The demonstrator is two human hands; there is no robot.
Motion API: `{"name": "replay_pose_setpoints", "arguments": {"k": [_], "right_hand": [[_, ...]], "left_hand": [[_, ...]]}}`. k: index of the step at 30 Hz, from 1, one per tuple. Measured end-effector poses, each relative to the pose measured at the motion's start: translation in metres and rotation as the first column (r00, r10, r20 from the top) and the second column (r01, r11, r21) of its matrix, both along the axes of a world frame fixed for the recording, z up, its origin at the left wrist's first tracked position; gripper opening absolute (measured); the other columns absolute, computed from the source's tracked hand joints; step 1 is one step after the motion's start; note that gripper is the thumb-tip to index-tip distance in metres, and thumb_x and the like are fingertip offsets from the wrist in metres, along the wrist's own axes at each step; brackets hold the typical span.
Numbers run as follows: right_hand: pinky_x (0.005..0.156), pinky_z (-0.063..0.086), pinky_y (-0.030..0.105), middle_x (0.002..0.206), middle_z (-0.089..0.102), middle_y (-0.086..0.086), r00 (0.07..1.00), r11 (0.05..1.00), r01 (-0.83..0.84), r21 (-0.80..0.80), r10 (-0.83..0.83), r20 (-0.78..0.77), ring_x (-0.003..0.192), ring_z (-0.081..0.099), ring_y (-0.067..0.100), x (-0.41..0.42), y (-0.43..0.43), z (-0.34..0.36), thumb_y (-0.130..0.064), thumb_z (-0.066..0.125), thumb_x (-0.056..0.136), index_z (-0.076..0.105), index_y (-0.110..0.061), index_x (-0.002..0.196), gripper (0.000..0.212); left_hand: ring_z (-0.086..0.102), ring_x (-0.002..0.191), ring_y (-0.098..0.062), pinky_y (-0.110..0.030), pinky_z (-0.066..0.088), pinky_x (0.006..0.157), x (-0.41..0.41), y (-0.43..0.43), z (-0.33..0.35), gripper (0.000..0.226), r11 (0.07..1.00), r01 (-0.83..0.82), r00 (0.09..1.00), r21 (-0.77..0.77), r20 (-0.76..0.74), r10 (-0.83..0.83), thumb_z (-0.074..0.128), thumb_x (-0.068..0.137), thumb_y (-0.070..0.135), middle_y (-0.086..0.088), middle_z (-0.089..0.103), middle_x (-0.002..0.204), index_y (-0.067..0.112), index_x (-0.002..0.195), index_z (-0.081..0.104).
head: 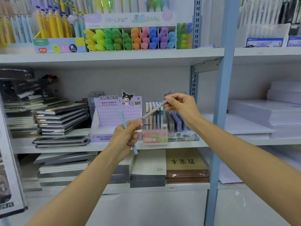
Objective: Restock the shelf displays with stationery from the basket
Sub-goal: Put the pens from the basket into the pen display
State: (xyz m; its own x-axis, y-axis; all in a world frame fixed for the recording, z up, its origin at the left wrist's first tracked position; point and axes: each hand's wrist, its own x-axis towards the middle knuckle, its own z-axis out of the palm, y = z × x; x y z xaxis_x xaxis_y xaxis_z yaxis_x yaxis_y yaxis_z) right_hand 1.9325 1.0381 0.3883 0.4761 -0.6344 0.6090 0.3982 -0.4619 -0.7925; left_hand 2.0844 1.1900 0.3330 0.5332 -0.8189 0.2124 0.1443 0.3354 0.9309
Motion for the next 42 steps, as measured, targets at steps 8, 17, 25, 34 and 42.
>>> {"name": "replay_pose_setpoints", "arguments": {"k": [8,17,25,34,42], "right_hand": [[0.071,0.056,0.021,0.085,0.073,0.008,0.800,0.944,-0.330,-0.022,0.267,-0.537,0.076,0.068,0.016,-0.016,0.004,-0.023,-0.011,0.067,0.087,0.070,-0.005,0.095,0.010],[0.073,0.053,0.017,0.102,0.071,-0.013,0.919,0.942,-0.178,-0.283,0.056,-0.391,0.093,0.066,0.002,-0.003,0.029,-0.001,-0.029,0.063,0.092,0.070,-0.024,0.112,0.022],[0.067,0.051,0.015,0.080,0.070,-0.003,0.968,0.954,-0.096,-0.282,0.024,-0.250,0.075,0.065,0.006,-0.007,0.026,0.007,-0.019,0.059,0.095,0.069,-0.013,0.097,0.011],[0.064,0.056,0.024,0.085,0.072,0.013,0.961,0.936,0.278,-0.216,-0.270,0.065,0.074,0.070,0.020,-0.005,-0.008,0.020,-0.011,0.057,0.095,0.065,-0.012,0.091,0.009],[0.067,0.057,0.020,0.081,0.072,0.002,0.927,0.886,0.324,-0.331,-0.367,-0.076,0.068,0.068,0.007,0.018,-0.027,-0.008,-0.010,0.061,0.093,0.070,-0.011,0.095,0.010]], "left_hand": [[0.040,0.042,-0.003,-0.013,0.029,0.036,-0.008,0.002,0.015,0.006,0.948,-0.237,0.968,-0.212,-0.131,0.212,0.069,0.088,0.019,0.000,0.063,0.074,0.013,0.087,0.068],[0.044,0.041,-0.004,-0.012,0.036,0.040,-0.033,-0.001,0.011,0.008,0.987,-0.137,0.935,-0.085,0.317,0.157,0.071,0.086,0.015,0.005,0.062,0.058,0.007,0.089,0.071],[0.050,0.052,-0.009,-0.020,0.038,0.046,-0.032,-0.008,0.014,0.014,1.000,-0.031,0.965,-0.001,0.260,0.031,0.059,0.093,0.026,0.002,0.064,0.070,0.012,0.098,0.058],[0.059,0.057,-0.018,-0.027,0.056,0.059,-0.020,-0.008,0.005,0.026,0.998,-0.055,0.958,-0.005,0.282,0.054,0.035,0.105,0.024,-0.003,0.059,0.061,0.012,0.087,0.051],[0.025,0.040,-0.008,-0.023,0.034,0.044,-0.015,-0.008,0.000,0.015,0.990,0.007,0.964,0.144,0.263,-0.045,0.036,0.099,0.019,0.009,0.030,0.050,0.012,0.093,0.048]]}}
